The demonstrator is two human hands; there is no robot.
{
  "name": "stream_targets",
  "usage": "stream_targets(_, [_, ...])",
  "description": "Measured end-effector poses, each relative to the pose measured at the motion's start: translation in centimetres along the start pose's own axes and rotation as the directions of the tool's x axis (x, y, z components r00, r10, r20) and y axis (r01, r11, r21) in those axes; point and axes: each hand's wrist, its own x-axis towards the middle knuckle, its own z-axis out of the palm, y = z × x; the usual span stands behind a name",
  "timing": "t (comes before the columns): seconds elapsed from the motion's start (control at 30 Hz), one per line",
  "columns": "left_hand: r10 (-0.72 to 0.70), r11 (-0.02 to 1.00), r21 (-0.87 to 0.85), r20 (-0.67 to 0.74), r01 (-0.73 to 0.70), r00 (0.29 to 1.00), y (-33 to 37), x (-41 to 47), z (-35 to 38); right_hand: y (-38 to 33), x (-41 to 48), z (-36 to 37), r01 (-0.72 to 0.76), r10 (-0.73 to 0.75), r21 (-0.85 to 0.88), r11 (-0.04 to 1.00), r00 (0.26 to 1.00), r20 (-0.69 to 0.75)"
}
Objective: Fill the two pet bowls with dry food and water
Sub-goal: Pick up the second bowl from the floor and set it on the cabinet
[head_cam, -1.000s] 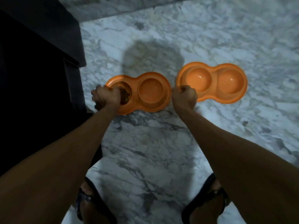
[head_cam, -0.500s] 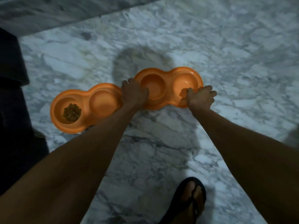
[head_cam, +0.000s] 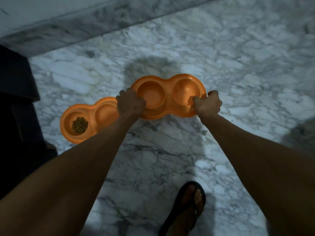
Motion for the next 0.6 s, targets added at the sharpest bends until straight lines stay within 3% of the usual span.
stream_targets(0.23, [-0.092,0.972,-0.223,-0.053,0.078,0.994,5.8,-5.5,-17.1,-13.3,-7.0,-11.6,0.040,-0.045,0.119,0.992,0.998,0.036])
stream_targets(0.43, [-0.148,0.924,-0.378,-0.222,0.055,0.964,11.8,-12.9,-35.9,-25.5,-17.1,-24.3,0.080,-0.086,0.208,0.975,0.996,0.020])
stream_targets(0.6, [-0.209,0.870,-0.492,-0.285,0.044,0.936,14.5,-21.1,-49.5,-33.1,-26.4,-34.0,0.131,-0.145,0.311,0.941,0.989,0.022])
